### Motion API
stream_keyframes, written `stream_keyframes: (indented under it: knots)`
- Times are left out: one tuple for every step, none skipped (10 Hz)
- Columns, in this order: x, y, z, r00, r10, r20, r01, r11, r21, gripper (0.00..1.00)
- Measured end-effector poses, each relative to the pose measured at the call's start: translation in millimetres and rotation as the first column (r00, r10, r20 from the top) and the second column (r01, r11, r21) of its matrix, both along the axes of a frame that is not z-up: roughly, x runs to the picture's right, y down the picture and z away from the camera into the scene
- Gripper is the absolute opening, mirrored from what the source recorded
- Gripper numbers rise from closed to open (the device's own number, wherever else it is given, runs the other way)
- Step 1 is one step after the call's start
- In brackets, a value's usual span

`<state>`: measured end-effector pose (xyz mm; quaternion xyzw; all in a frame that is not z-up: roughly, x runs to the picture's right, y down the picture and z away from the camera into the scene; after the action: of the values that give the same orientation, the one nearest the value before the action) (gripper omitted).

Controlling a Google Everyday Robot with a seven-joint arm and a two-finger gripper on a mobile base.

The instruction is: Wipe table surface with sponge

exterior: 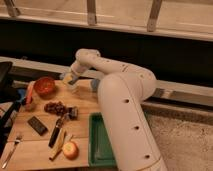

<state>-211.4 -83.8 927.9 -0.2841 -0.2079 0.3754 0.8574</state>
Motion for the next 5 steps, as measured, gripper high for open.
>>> stream_keyframes:
  knots:
    - [0.7, -0.2, 0.2, 1.0, -0.001, -0.001, 0.001, 1.0, 0.001, 0.4]
    - [-0.1, -0.3, -0.5, 1.0, -0.006, -0.001, 0.006, 1.0, 0.003, 0.29]
    - [-3.4, -0.3, -2.3, 1.0, -0.013, 0.001, 0.013, 0.9999, 0.006, 0.17]
    - [-3.7, -1.3, -3.7, 1.0, -0.016, 0.001, 0.016, 0.9998, 0.011, 0.09]
    - [-2.3, -3.9, -6.2, 1.0, -0.019, -0.002, 0.019, 0.9996, 0.02, 0.01]
